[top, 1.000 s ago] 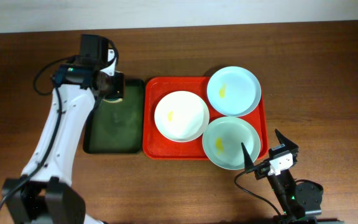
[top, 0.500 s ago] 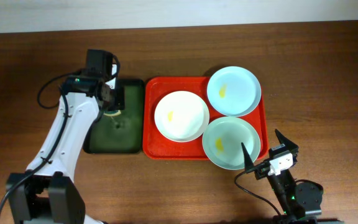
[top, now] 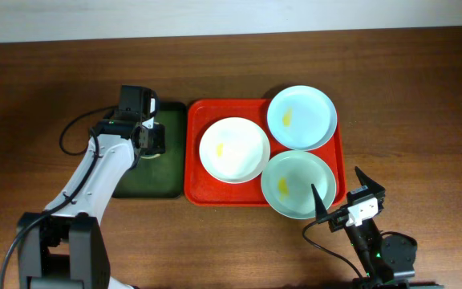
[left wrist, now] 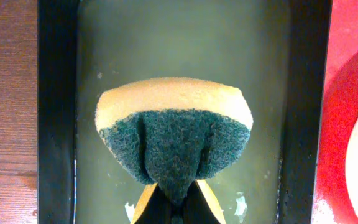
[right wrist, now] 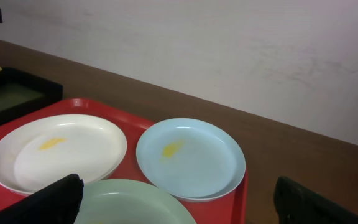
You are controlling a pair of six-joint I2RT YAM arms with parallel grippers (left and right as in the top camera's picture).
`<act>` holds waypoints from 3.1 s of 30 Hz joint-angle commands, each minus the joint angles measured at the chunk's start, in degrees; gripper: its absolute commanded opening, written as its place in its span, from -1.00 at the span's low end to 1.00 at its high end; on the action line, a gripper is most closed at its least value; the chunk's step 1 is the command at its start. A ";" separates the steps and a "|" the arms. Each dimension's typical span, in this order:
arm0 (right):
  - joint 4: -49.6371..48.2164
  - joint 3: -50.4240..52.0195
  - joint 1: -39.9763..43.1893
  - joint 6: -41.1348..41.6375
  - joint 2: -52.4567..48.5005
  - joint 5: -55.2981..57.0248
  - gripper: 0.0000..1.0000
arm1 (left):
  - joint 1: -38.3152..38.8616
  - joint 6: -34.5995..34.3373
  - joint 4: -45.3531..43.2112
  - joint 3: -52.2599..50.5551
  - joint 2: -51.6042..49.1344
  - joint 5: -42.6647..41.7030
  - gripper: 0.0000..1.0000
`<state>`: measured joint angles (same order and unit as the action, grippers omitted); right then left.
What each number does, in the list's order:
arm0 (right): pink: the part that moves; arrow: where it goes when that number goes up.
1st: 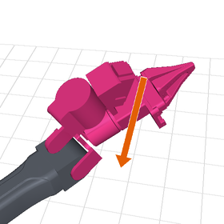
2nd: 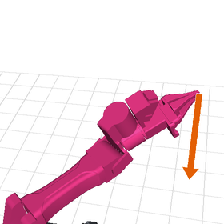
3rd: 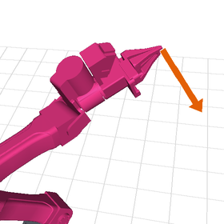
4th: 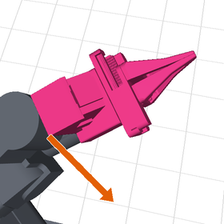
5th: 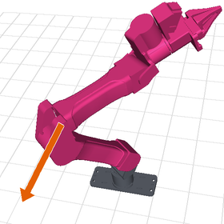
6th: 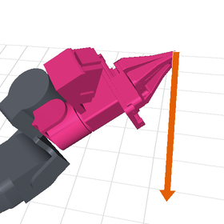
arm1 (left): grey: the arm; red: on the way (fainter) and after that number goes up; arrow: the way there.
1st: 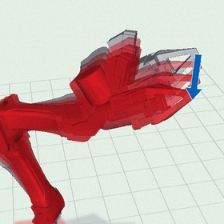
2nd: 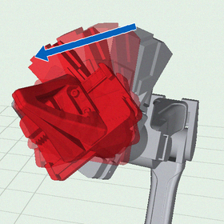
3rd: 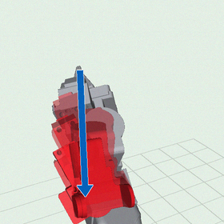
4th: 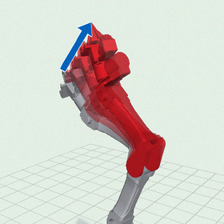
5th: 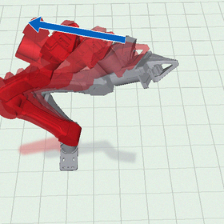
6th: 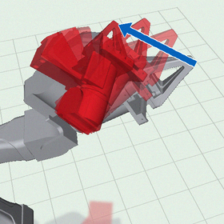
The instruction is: Clean dirty plates on tray and stack at the side
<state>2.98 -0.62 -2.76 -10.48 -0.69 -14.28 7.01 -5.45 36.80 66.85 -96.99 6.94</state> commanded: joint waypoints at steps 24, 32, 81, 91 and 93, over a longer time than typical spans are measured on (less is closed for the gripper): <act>0.26 0.31 0.26 0.39 0.33 -0.09 0.97 | 0.02 -0.55 -0.35 -0.28 0.26 0.63 -1.00; 0.26 0.31 0.26 0.39 0.33 -0.09 0.97 | 0.02 -0.55 -0.85 -0.28 0.26 0.61 -1.00; 6.03 -10.58 0.17 18.99 -1.99 -8.39 0.97 | 16.79 -2.27 5.14 17.31 -9.57 -17.68 -1.00; 58.64 -76.85 0.17 20.63 -65.88 -12.55 0.97 | 17.38 -2.89 3.54 17.31 -15.63 -15.69 -1.00; 66.95 -87.97 0.17 20.63 -77.48 -15.12 0.97 | 17.40 -2.86 3.76 17.31 -15.63 -15.72 -1.00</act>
<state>64.86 -74.96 -2.74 10.11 -65.34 -24.14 24.27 -7.53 40.80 83.44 -112.12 -9.26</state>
